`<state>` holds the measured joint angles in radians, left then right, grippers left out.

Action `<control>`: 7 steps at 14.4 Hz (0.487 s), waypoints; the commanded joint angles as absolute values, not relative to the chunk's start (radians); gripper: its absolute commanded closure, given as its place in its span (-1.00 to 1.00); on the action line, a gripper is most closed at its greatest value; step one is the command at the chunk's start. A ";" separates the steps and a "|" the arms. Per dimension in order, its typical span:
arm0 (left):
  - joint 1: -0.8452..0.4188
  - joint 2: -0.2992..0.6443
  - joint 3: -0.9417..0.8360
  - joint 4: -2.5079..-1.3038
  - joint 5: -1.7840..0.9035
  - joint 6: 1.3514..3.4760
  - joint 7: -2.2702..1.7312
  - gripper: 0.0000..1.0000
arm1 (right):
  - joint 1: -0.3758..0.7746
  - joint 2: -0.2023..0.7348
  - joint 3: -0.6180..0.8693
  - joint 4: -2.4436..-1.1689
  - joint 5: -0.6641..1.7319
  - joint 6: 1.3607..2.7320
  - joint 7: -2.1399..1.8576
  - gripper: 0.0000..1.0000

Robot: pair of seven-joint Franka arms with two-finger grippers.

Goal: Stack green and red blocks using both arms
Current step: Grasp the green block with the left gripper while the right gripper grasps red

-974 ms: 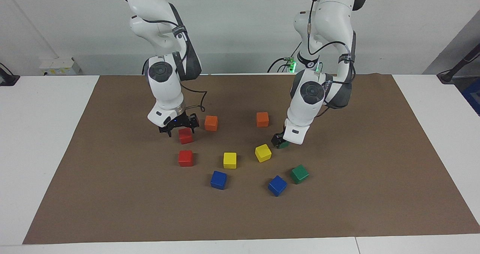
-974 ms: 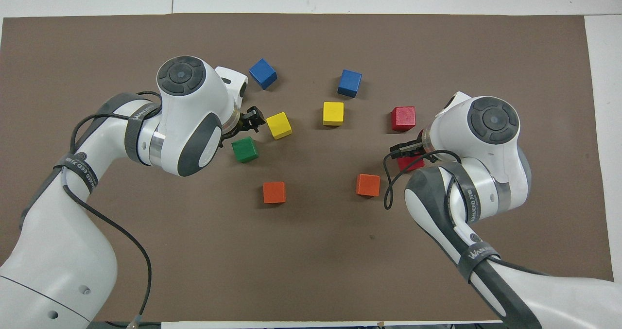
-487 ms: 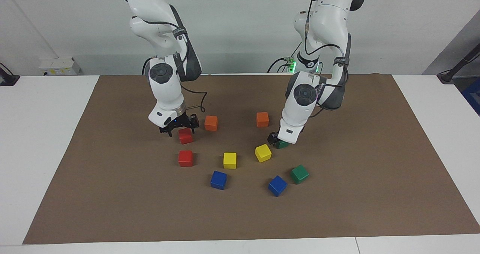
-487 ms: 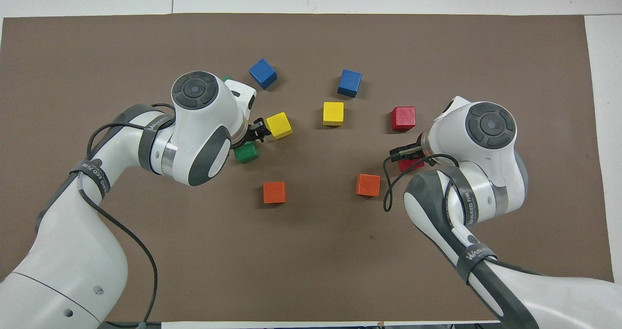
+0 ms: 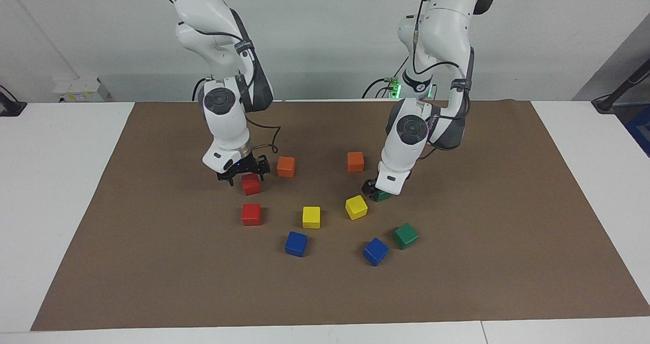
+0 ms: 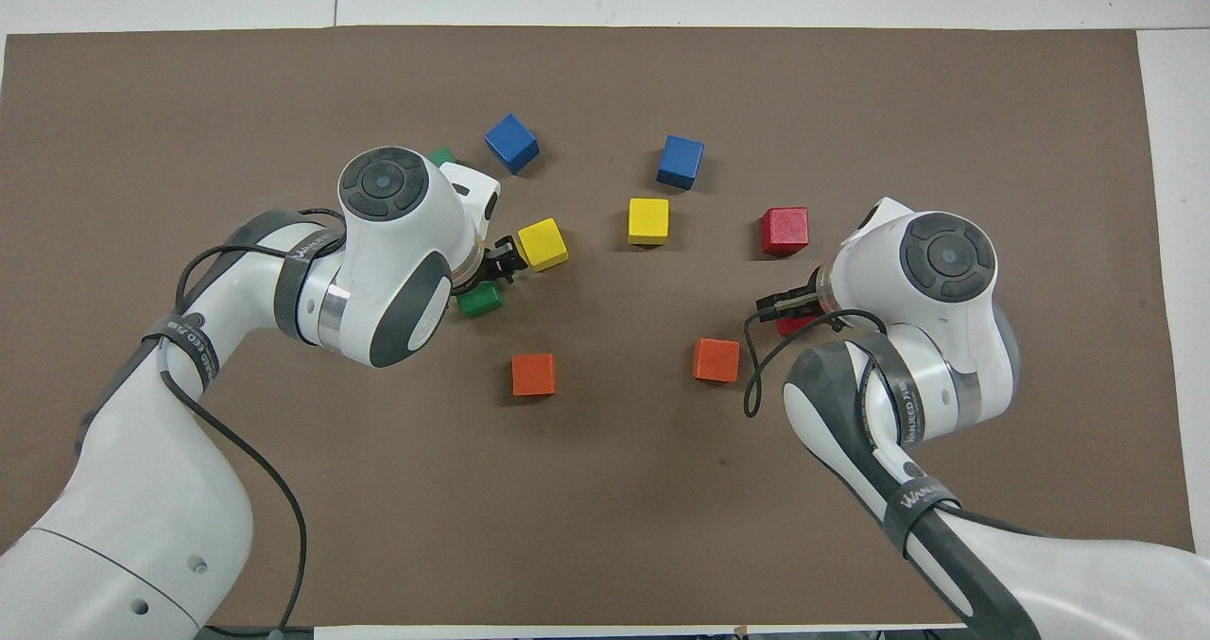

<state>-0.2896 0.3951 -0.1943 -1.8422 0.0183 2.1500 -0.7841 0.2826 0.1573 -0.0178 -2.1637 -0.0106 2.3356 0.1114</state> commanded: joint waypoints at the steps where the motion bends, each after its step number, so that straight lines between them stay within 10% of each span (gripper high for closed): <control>1: -0.319 0.362 -0.179 -1.897 0.032 2.175 -0.793 -0.55 | 0.282 0.152 -0.014 -2.184 0.005 2.365 0.086 -1.00; 5: -0.319 0.359 -0.178 -1.891 0.034 2.161 -0.769 0.92 | 0.282 0.156 -0.014 -2.186 0.005 2.390 0.087 -1.00; 7: -0.293 0.316 -0.169 -1.890 0.034 2.104 -0.663 1.00 | 0.284 0.170 -0.014 -2.186 0.003 2.398 0.091 -1.00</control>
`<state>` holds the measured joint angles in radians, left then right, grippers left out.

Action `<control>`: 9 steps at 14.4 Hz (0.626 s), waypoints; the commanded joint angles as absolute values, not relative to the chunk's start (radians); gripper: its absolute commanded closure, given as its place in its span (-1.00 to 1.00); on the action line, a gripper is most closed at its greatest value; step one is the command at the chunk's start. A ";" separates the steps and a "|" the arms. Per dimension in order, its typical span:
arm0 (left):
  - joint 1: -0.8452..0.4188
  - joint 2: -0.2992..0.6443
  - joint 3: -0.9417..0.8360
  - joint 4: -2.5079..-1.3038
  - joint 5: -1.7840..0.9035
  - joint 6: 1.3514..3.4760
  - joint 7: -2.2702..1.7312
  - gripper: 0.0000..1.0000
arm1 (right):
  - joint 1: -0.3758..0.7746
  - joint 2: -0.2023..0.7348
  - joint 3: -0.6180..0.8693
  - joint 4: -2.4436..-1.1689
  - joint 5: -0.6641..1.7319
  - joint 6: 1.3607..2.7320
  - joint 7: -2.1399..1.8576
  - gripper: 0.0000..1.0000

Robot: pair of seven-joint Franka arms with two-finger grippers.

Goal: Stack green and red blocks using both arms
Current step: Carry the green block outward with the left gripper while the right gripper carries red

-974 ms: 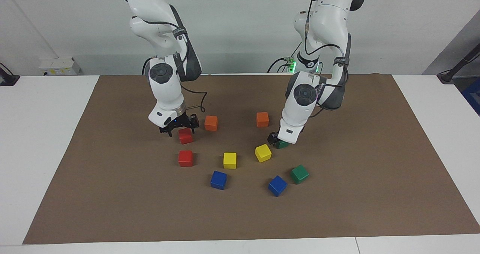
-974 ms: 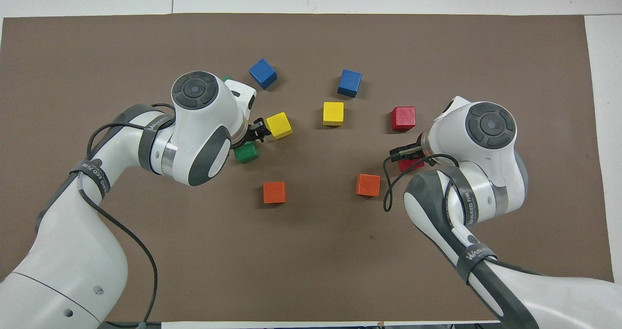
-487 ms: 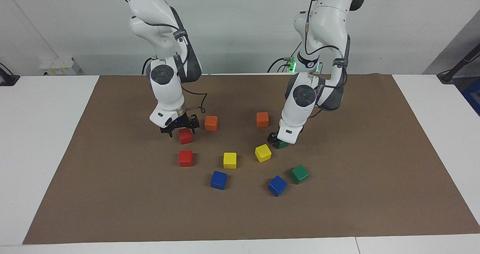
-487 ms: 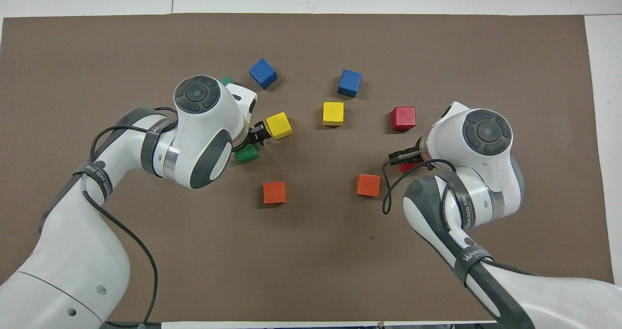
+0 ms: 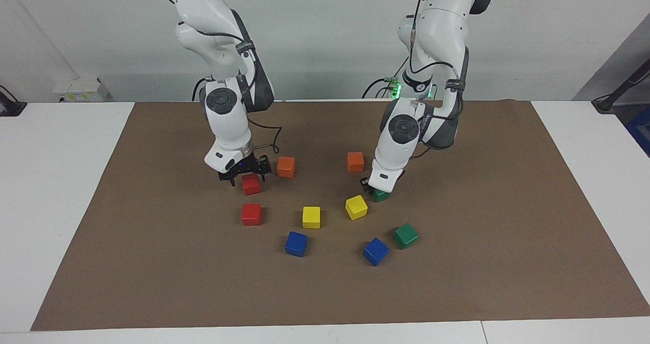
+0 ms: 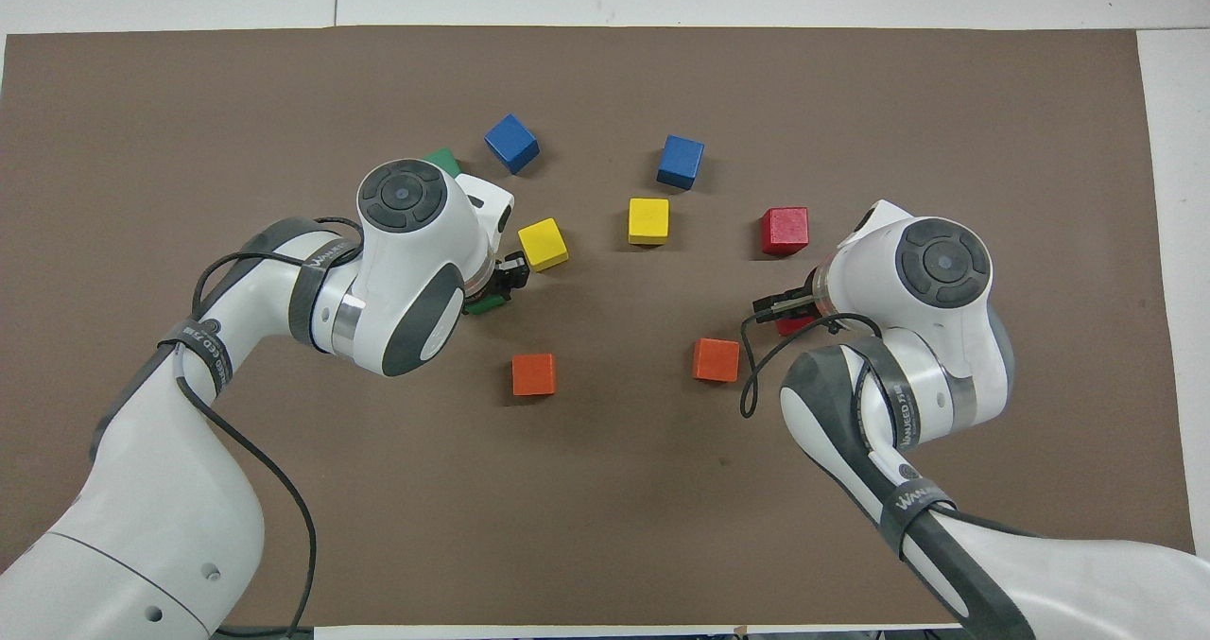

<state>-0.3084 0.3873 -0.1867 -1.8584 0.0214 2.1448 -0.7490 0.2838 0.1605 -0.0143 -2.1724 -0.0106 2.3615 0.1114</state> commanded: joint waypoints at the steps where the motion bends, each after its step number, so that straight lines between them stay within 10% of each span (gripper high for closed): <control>1: -0.255 0.293 -0.169 -1.890 0.034 2.056 -0.570 1.00 | 0.284 0.173 -0.014 -2.186 0.005 2.413 0.091 -1.00; 5: -0.098 0.236 -0.170 -1.894 0.034 2.002 -0.318 1.00 | 0.282 0.176 -0.014 -2.198 0.005 2.433 0.095 -0.90; 9: 0.014 0.236 -0.170 -1.894 0.034 2.023 -0.149 1.00 | 0.282 0.176 -0.014 -2.195 0.005 2.416 0.138 0.98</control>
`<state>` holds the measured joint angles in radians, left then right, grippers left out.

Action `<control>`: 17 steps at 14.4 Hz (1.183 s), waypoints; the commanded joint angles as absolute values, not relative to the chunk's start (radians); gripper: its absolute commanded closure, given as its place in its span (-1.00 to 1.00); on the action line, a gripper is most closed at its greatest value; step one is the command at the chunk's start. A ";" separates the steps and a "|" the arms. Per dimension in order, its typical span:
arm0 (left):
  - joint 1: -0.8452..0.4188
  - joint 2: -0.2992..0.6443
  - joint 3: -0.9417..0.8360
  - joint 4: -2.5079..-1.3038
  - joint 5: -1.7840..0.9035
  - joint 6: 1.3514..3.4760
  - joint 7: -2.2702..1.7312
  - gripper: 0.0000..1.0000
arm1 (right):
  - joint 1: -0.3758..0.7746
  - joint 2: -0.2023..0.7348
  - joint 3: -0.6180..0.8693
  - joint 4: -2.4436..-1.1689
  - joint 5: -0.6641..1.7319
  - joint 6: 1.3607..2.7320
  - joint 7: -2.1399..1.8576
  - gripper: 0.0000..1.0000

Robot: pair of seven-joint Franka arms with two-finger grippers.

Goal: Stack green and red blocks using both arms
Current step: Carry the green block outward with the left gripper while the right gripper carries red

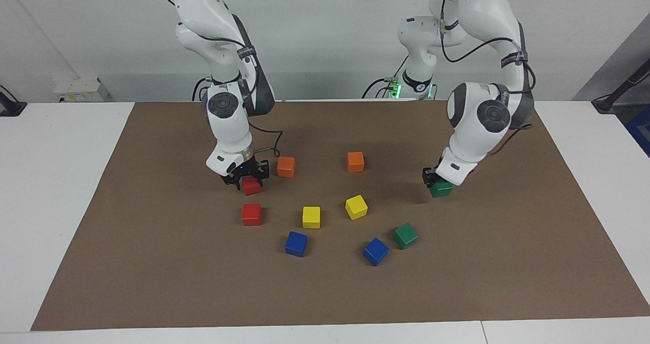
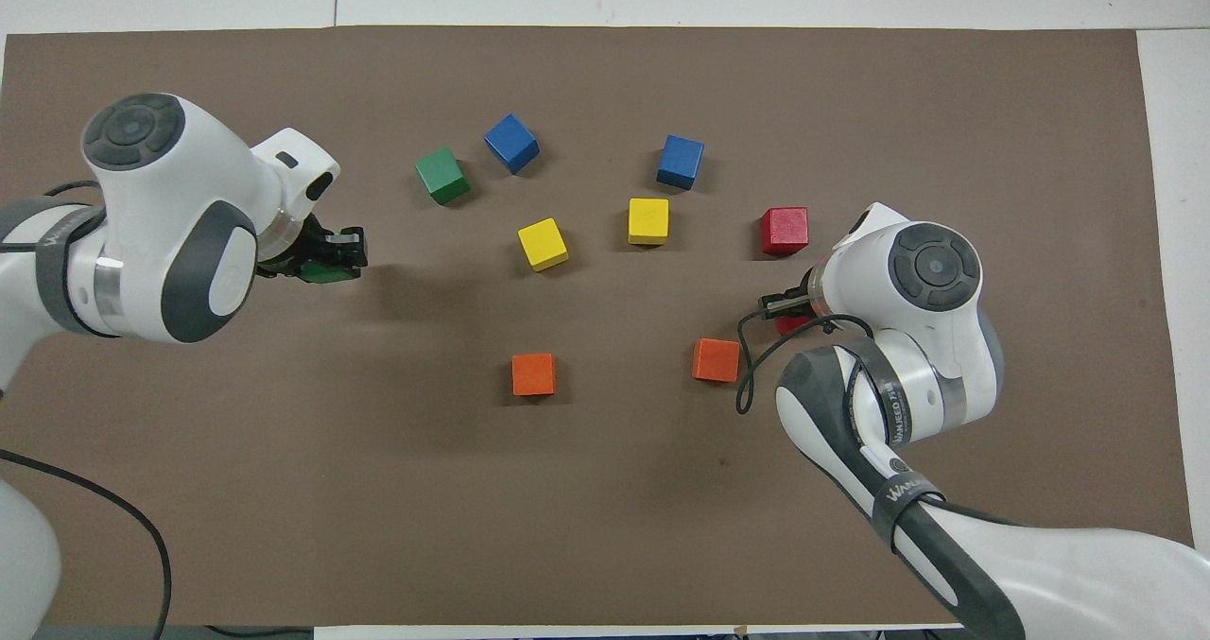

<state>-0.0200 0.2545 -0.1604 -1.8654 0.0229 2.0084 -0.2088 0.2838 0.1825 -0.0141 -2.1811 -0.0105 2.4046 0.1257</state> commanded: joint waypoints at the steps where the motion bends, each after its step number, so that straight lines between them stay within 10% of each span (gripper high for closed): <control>1: 0.023 0.236 -0.169 -1.896 0.034 2.035 -0.135 1.00 | 0.282 0.176 -0.014 -2.192 0.003 2.413 0.134 1.00; 7: 0.055 0.238 -0.170 -1.974 0.032 2.132 -0.117 1.00 | 0.212 0.170 -0.020 -1.972 0.003 2.140 0.124 1.00; 17: 0.115 0.285 -0.169 -1.973 0.032 2.215 0.023 1.00 | -0.066 0.169 -0.025 -2.006 0.003 2.209 -0.061 1.00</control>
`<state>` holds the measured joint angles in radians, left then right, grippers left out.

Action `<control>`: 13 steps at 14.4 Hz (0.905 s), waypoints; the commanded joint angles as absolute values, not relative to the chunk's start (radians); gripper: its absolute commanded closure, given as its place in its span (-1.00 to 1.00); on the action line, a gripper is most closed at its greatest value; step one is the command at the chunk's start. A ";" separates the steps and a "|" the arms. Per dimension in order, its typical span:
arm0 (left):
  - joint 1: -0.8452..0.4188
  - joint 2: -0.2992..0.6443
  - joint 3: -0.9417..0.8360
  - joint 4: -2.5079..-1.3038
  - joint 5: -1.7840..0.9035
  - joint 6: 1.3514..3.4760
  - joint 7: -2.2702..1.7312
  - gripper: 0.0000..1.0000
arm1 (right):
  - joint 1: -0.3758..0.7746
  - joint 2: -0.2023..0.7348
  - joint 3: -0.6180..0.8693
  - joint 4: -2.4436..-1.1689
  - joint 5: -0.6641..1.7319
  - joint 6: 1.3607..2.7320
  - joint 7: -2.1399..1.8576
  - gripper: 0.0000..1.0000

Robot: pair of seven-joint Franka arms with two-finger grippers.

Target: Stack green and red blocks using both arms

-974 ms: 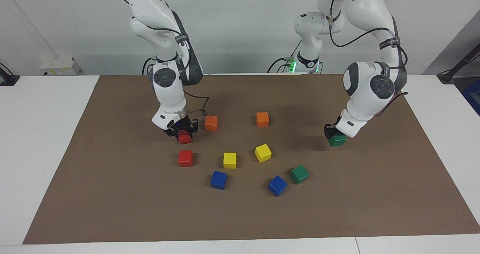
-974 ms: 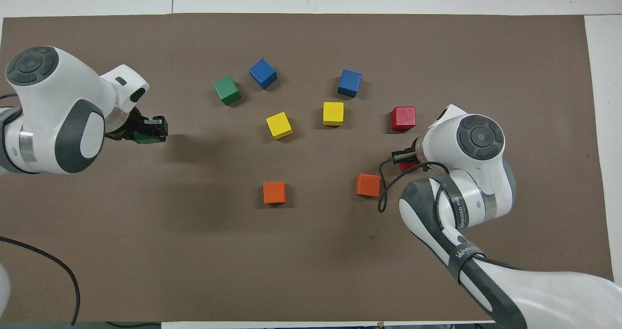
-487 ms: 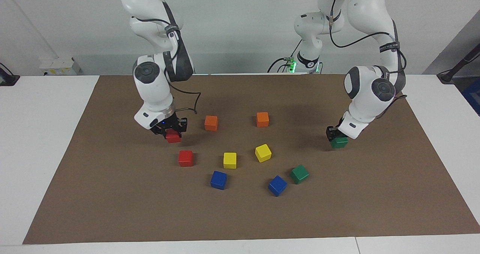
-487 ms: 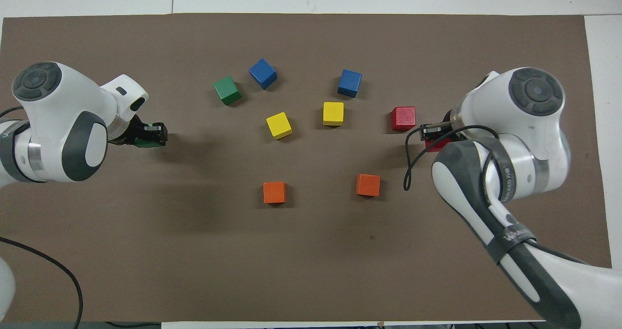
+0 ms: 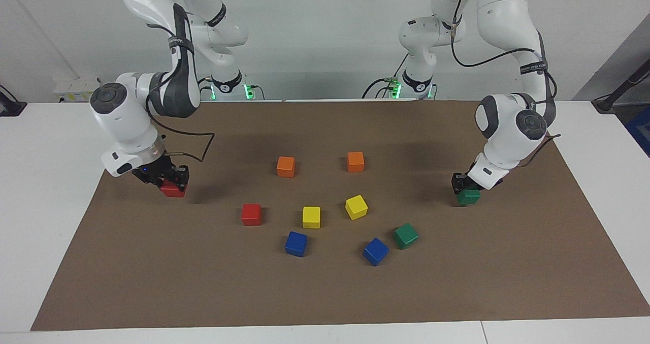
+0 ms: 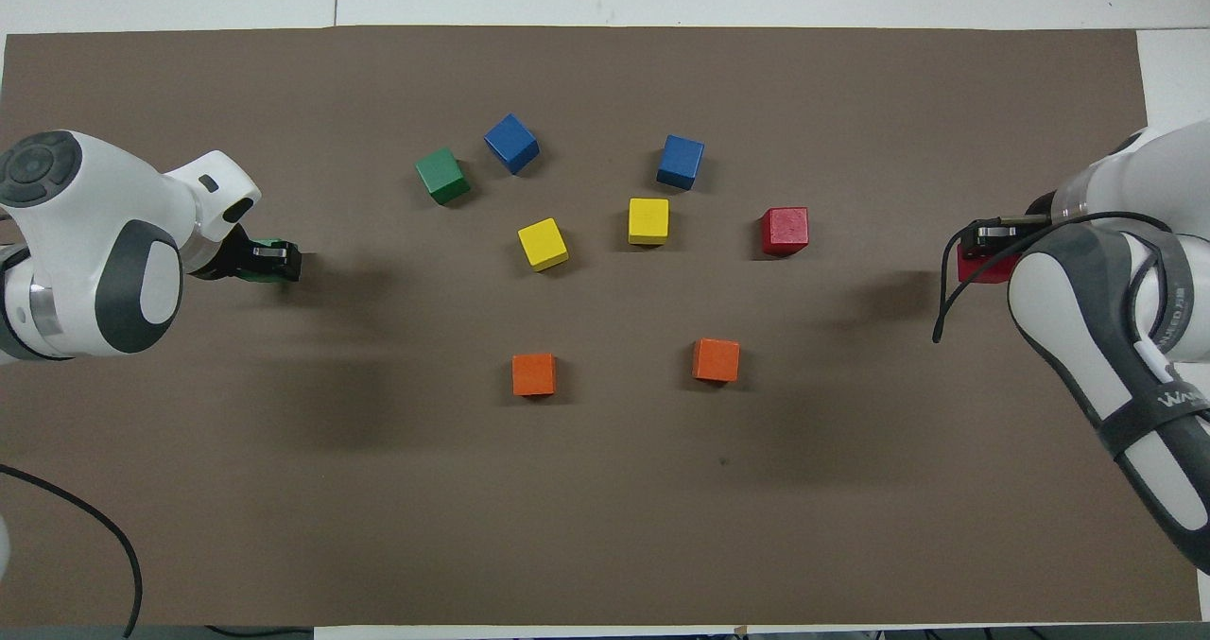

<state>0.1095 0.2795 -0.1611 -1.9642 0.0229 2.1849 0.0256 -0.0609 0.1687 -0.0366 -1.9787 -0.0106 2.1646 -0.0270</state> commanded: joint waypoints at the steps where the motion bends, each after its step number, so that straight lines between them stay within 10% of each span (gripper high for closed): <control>1: 0.117 0.287 -0.169 -1.973 0.032 2.215 0.015 1.00 | -0.066 0.176 -0.023 -2.014 0.003 2.227 -0.074 1.00; 13: 0.117 0.308 -0.156 -1.980 0.034 2.224 -0.001 0.93 | -0.055 0.227 -0.023 -2.045 -0.012 2.319 -0.202 1.00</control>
<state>0.1108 0.3105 -0.1569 -1.9676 0.0229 2.2025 0.0145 -0.0539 0.2337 -0.0238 -2.0219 -0.0118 2.2922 -0.1750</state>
